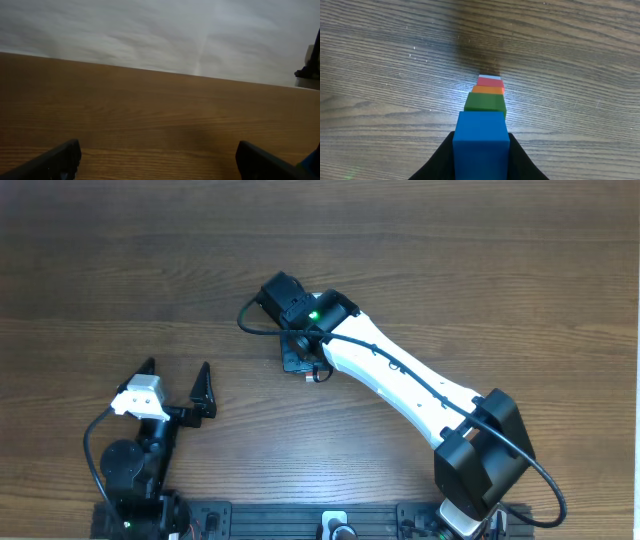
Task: Stack Cubes
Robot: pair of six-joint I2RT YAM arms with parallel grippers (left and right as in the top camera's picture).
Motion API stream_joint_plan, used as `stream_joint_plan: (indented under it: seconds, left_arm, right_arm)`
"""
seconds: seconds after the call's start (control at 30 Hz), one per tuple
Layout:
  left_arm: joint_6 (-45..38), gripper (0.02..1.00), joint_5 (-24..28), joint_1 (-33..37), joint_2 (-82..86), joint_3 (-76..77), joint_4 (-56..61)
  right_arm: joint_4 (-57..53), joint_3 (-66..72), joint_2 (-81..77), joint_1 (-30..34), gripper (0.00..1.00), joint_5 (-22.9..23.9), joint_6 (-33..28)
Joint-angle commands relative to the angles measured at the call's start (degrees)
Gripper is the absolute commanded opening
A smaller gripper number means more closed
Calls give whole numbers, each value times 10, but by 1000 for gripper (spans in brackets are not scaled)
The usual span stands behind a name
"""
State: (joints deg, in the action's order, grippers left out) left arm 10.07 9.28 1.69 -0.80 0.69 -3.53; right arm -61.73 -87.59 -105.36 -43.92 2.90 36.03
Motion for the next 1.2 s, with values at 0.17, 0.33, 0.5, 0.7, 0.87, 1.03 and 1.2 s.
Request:
stream_joint_plan:
  seconds: [0.17,0.33,0.5,0.7,0.87,1.03,1.2]
  left_arm:
    - [-8,1000,7,3,4,-3,1]
    - [-8,1000,7,3,4,-3,1]
    - [-8,1000,7,3,4,-3,1]
    - [-8,1000,7,3,4,-3,1]
    - [-8,1000,7,3,4,-3,1]
    - [-8,1000,7,3,4,-3,1]
    - [-8,1000,7,3,4,-3,1]
  right_arm:
    - [0,-8,-7,-3,95,4,4]
    - [0,-8,-7,-3,104,8,4]
    - [0,-8,-7,-2,117,11,4]
    - [0,-8,-7,-1,213,11,3]
    - [0,-8,-7,1,272,15,3]
    - [1,-8,-7,1,294,15,3]
    - [2,-8,-7,1,312,15,3]
